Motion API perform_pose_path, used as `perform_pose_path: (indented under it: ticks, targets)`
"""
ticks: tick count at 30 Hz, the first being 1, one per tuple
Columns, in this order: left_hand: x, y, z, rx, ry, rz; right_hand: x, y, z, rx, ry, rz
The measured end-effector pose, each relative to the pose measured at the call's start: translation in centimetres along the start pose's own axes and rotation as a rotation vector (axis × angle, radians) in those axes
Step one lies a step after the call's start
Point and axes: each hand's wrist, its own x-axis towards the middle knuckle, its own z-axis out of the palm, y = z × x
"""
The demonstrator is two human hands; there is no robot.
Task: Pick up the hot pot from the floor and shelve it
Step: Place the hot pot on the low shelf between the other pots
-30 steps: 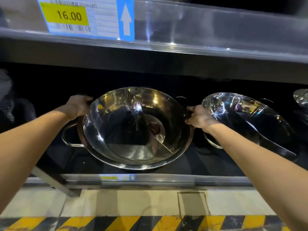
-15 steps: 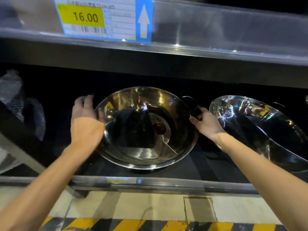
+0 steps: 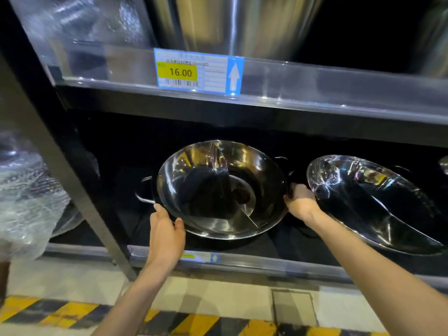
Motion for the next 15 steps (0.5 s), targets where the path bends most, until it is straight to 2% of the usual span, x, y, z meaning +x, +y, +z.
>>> perform_pose_path:
  ticks: [6, 10, 15]
  targets:
    - [5.2, -0.8, -2.9, -0.04, -0.045, -0.084, -3.2, 0.7, 2.3, 0.37, 0.016, 0.048]
    - [5.7, -1.7, -3.4, -0.143, -0.104, -0.081, -3.0, 1.1, 2.4, 0.567, -0.111, 0.014]
    - [6.0, -2.2, -3.3, -0.238, -0.146, -0.084, -3.4, 2.3, 2.0, 0.601, -0.296, -0.098]
